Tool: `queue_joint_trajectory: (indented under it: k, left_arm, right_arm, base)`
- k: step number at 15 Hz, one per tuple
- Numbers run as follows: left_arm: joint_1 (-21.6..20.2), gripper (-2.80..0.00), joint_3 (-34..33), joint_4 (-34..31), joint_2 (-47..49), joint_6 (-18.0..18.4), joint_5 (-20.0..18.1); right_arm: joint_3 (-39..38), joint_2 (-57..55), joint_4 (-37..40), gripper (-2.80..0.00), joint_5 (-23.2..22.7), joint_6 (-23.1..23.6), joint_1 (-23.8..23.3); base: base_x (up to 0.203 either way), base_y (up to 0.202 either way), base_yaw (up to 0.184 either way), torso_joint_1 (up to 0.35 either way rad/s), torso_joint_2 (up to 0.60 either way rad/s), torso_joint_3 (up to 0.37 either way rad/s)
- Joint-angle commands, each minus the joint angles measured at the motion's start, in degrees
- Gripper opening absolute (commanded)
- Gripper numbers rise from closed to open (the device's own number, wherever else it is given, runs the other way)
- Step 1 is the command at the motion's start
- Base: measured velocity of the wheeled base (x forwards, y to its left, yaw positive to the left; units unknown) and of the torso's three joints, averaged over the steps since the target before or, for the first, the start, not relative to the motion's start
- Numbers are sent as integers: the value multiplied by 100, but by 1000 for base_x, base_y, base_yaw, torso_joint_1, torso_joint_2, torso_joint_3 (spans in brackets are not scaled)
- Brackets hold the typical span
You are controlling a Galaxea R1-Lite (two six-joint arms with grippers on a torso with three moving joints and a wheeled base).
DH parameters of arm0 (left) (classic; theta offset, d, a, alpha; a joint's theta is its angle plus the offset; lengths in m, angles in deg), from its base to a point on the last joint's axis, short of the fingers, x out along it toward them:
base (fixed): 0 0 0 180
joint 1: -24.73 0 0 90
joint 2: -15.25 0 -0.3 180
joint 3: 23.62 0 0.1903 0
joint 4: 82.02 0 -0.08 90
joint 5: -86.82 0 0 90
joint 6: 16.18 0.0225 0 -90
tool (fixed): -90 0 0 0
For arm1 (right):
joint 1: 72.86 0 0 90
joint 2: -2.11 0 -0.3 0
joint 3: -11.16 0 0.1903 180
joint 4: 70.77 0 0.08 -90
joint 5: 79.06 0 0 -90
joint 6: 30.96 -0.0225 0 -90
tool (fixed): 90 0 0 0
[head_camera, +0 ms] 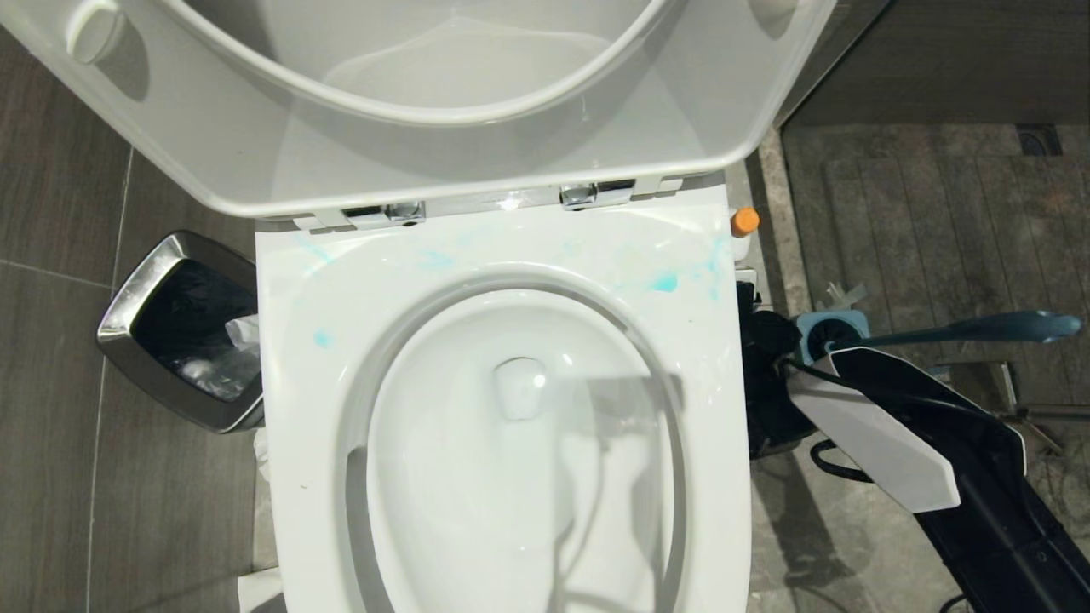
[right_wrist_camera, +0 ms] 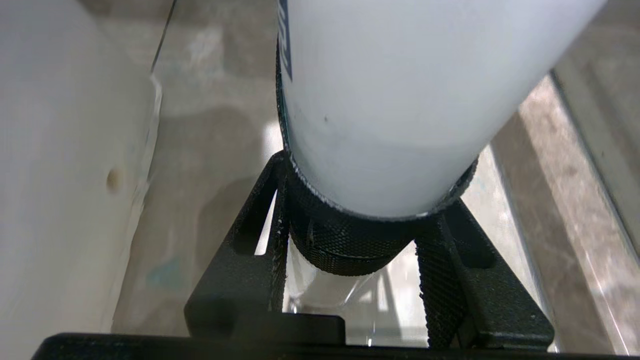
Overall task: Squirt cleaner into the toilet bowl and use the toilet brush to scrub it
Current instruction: Pour in the cleaning agent
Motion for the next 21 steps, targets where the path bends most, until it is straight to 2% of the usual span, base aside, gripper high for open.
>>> queue_joint_trajectory:
  k: [1, 8, 21]
  left_arm:
    - [-2, -280, 0, 4, 2, -1, 0]
    - [-2, -280, 0, 4, 0, -1, 0]
    - [-2, -280, 0, 4, 0, -1, 0]
  right_arm:
    - [-438, 244, -37, -280, 4, -2, 13]
    - [-1360, 542, -37, -280, 95, -152, 84]
    - [-1497, 504, -37, -280, 153, -144, 67]
  base:
    - [0, 0, 0, 0, 0, 0]
    - [0, 0, 0, 0, 0, 0]
    - [0, 0, 0, 0, 0, 0]
